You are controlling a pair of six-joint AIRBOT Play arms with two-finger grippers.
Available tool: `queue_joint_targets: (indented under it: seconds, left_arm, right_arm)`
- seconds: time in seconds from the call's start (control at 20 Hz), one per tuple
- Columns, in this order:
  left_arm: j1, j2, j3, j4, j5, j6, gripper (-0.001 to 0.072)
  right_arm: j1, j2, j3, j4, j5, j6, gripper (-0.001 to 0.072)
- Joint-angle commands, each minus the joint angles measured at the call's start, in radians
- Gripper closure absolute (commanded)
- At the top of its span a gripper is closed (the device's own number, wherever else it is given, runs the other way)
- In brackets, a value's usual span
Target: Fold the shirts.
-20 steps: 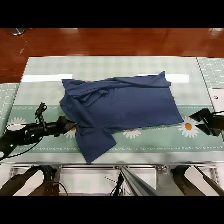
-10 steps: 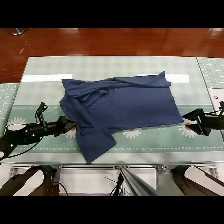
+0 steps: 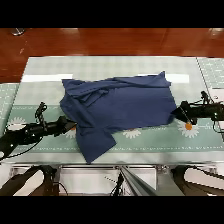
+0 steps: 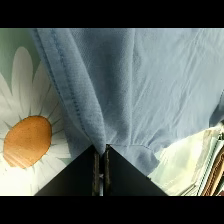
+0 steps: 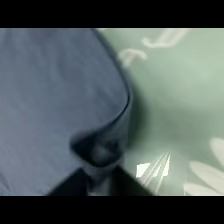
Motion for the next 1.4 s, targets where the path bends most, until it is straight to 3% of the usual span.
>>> queue_joint_targets:
  seconds: [0.0,0.15,0.35,0.45,0.55,0.7,0.95,1.15,1.35]
  left_arm:
    - [0.0,0.0,0.009,-0.029,-0.003,0.0,0.0684]
    - [0.004,0.032,0.174,-0.126,-0.059,0.0,0.0685]
    - [0.004,0.091,0.697,-0.203,-0.056,-0.038,0.0685]
    - [0.004,0.093,1.002,-0.101,-0.033,-0.122,0.0685]
    - [0.004,0.097,1.282,0.138,-0.029,-0.272,0.0685]
    - [0.004,0.163,1.548,0.524,-0.113,-0.433,0.0685]
    - [0.004,0.417,1.593,0.943,-0.179,-0.566,0.0685]
    - [0.004,0.555,1.593,1.057,-0.219,-0.588,0.0685]
    - [0.007,0.589,1.584,1.065,-0.446,-0.613,0.0685]
  right_arm:
    - [0.083,-0.02,0.066,0.003,0.013,-0.006,0.0681]
    - [0.135,-0.008,0.317,0.003,0.125,0.009,0.0682]
    - [0.204,0.019,0.906,-0.022,0.149,0.116,0.0682]
    - [0.211,0.019,1.199,-0.061,0.157,0.18,0.0682]
    - [0.209,0.051,1.402,-0.066,0.211,0.204,0.0682]
    - [0.209,0.26,1.347,-0.124,0.26,0.163,0.0682]
    - [0.209,0.588,1.205,-0.27,0.29,0.162,0.0681]
    - [0.21,0.74,1.205,-0.354,0.318,0.206,0.0682]
    - [0.263,0.797,1.205,-0.418,0.362,0.232,0.0682]
